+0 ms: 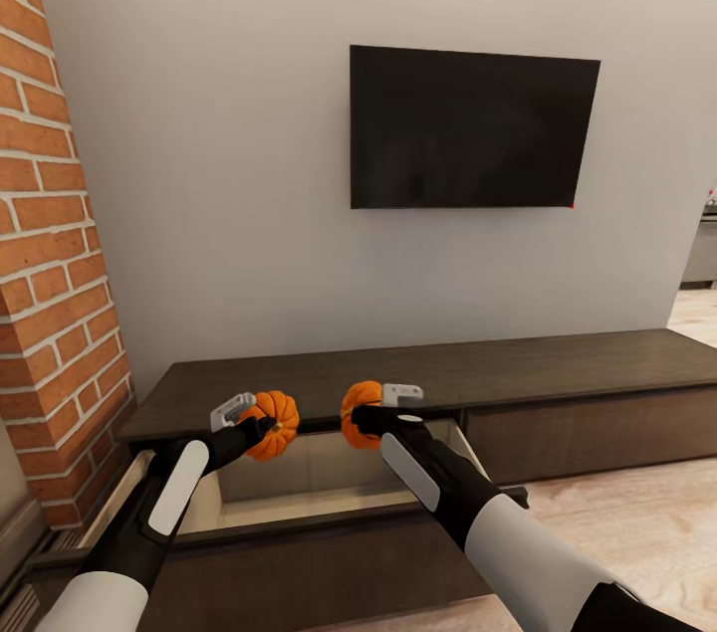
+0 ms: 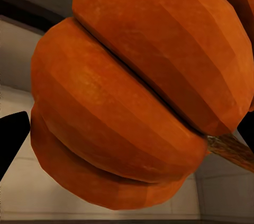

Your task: Place each of the two pumpkins and all three candles from the living room inside a cabinet in the living room (use any cabinet), then make sure every cabinet is closed, and position the cauldron so it is next to a table in the living room.

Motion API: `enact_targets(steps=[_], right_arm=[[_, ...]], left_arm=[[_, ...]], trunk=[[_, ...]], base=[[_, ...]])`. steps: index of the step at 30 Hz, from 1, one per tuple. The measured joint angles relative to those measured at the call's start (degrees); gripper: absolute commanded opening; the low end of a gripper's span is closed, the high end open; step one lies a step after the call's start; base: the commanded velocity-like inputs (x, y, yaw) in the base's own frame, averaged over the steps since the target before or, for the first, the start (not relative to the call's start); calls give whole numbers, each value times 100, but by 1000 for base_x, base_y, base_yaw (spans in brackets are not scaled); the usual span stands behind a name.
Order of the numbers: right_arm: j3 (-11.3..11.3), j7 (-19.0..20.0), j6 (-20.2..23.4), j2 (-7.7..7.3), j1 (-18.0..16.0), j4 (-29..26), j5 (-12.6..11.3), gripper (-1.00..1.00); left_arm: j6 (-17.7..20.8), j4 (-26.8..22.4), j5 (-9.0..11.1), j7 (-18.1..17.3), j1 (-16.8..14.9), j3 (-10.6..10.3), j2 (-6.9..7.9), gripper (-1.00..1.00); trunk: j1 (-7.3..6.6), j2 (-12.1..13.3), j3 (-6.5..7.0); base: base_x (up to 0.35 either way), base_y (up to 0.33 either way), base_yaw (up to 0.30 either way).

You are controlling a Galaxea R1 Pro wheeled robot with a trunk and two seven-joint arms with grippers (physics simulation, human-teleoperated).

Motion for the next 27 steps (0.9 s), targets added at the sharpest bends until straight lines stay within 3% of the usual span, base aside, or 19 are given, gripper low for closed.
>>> enact_targets(steps=[3, 7, 11, 27], right_arm=[[48, 140, 2, -1, 0, 1, -7, -100], [196, 176, 10, -2, 0, 7, -2, -100], [236, 186, 27, -3, 0, 10, 4, -100], [243, 185, 70, 0, 0, 10, 7, -100]], left_arm=[[2, 17, 2, 17, 0, 9, -2, -100], [9, 64, 20, 466, 1, 28, -9, -100], [-18, 72, 309, 786, 0, 26, -9, -100], [-63, 75, 365, 835, 0, 41, 1, -100]], trunk=[[0, 0, 0], [0, 0, 0], [0, 0, 0], [-1, 0, 0]], base=[[0, 0, 0], [0, 0, 0], [0, 0, 0], [70, 0, 0]])
